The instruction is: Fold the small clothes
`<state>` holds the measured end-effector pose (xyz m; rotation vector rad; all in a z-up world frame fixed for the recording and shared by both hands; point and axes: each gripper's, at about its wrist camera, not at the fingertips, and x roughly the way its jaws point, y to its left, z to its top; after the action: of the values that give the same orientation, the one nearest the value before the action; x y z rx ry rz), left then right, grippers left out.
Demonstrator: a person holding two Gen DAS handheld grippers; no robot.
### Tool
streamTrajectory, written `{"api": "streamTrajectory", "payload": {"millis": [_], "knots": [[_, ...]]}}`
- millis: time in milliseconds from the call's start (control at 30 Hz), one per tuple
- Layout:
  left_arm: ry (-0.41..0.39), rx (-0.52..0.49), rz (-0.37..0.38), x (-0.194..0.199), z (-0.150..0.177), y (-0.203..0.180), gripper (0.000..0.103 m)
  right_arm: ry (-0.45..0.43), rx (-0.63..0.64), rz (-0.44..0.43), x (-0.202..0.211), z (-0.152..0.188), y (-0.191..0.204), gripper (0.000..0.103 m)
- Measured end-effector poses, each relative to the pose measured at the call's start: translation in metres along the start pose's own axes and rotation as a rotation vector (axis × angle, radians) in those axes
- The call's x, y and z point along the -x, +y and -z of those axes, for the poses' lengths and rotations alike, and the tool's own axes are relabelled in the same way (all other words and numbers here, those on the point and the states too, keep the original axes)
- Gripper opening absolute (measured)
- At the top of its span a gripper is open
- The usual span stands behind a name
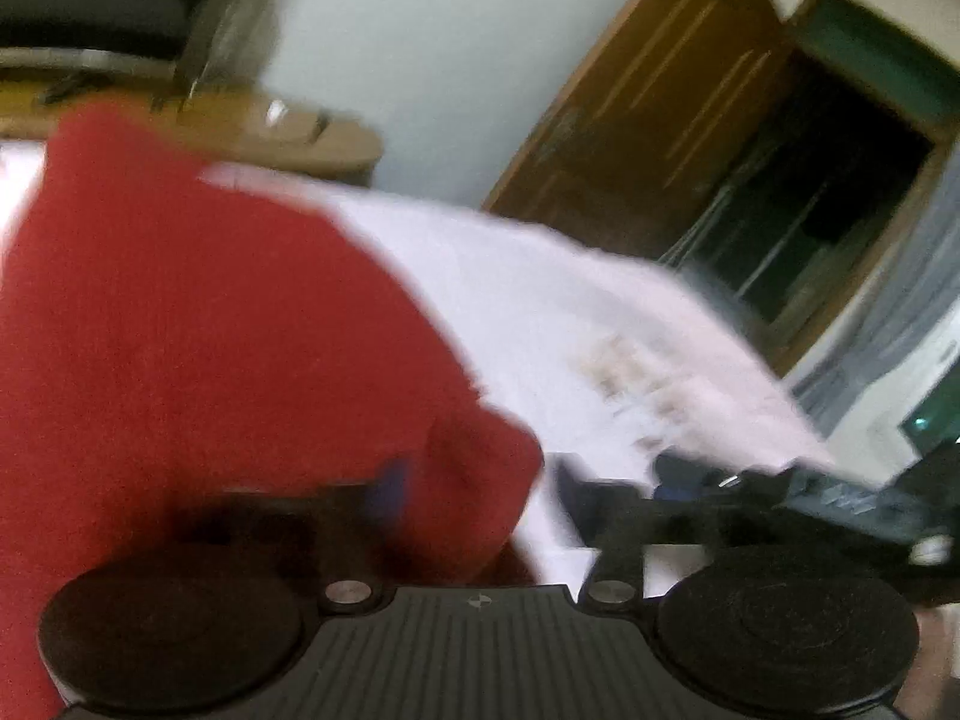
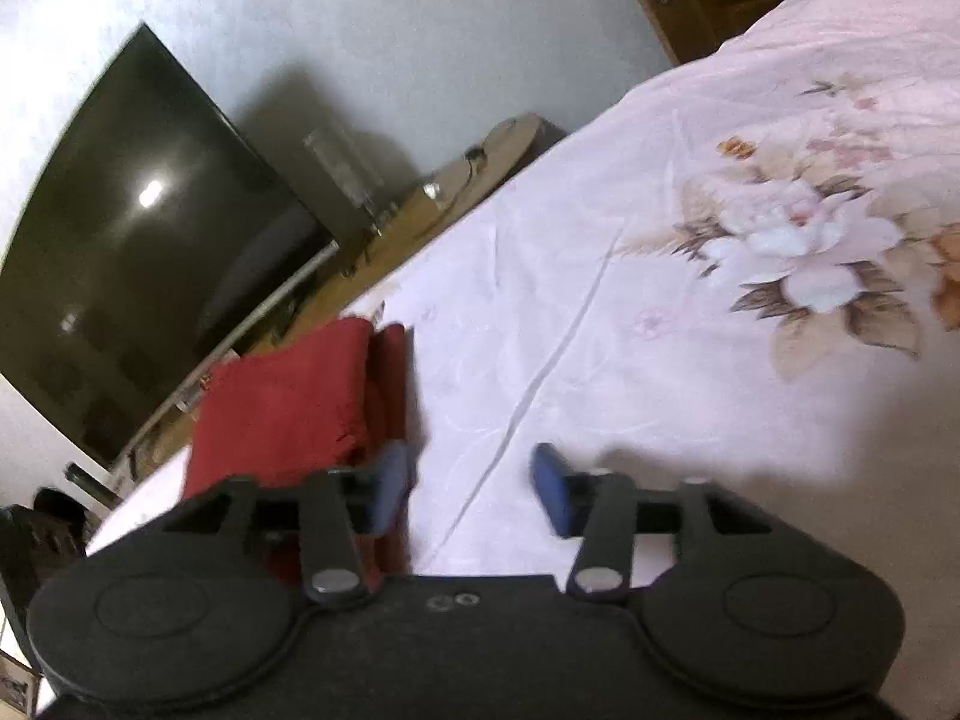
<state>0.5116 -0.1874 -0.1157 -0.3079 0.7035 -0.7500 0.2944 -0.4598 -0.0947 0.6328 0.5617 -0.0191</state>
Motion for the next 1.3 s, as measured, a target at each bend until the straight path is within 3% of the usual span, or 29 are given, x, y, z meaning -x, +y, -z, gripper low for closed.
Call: {"api": "streamTrajectory", "payload": {"millis": [33,67,167,233,333,567,667,767,800,967,1100,1167,1200,1233,1267,1300], "knots": [[-0.055,-0.041,-0.004,0.02,-0.003,-0.004,0.085,-0.002,-0.011,-0.021,0.004,0.001,-0.001,0.057],[-0.095,-0.071,-0.01,0.04,-0.005,-0.005,0.085,0.006,-0.03,-0.051,0.008,0.004,-0.003,0.057],[-0.137,-0.019,-0.082,0.075,-0.013,0.019,0.085,0.065,-0.062,-0.154,0.003,0.016,0.007,0.057],[-0.121,0.048,-0.189,0.081,-0.01,0.041,0.083,0.099,-0.077,-0.199,-0.009,0.02,0.015,0.056],[-0.103,0.128,-0.25,0.085,-0.002,0.061,0.079,0.139,-0.092,-0.229,-0.026,0.024,0.029,0.057],[-0.1,0.252,-0.317,0.093,0.024,0.084,0.079,0.201,-0.124,-0.213,-0.065,0.015,0.044,0.057],[-0.118,0.29,-0.314,0.083,0.034,0.083,0.079,0.202,-0.087,-0.149,-0.079,0.012,0.053,0.044],[-0.118,0.322,-0.324,0.089,0.046,0.093,0.079,0.209,-0.062,-0.082,-0.083,0.027,0.057,0.017],[-0.124,0.335,-0.331,0.091,0.048,0.096,0.079,0.217,-0.066,-0.07,-0.079,0.034,0.058,0.014],[-0.166,0.381,-0.321,0.1,0.053,0.11,0.079,0.166,-0.053,-0.203,-0.053,0.059,0.08,0.011],[-0.162,0.353,-0.323,0.101,0.049,0.11,0.079,0.186,-0.089,-0.115,-0.061,0.068,0.053,0.008],[-0.177,0.331,-0.319,0.102,0.043,0.11,0.079,0.172,-0.123,-0.163,-0.056,0.063,0.043,0.021],[-0.182,0.325,-0.317,0.101,0.039,0.111,0.079,0.138,-0.117,-0.165,-0.05,0.057,0.044,0.043],[-0.183,0.325,-0.313,0.1,0.036,0.111,0.079,0.106,-0.116,-0.169,-0.044,0.053,0.044,0.071],[-0.184,0.324,-0.311,0.098,0.033,0.111,0.079,0.079,-0.109,-0.172,-0.041,0.049,0.045,0.078],[-0.184,0.321,-0.311,0.094,0.03,0.112,0.079,0.066,-0.091,-0.172,-0.042,0.044,0.047,0.072]]}}
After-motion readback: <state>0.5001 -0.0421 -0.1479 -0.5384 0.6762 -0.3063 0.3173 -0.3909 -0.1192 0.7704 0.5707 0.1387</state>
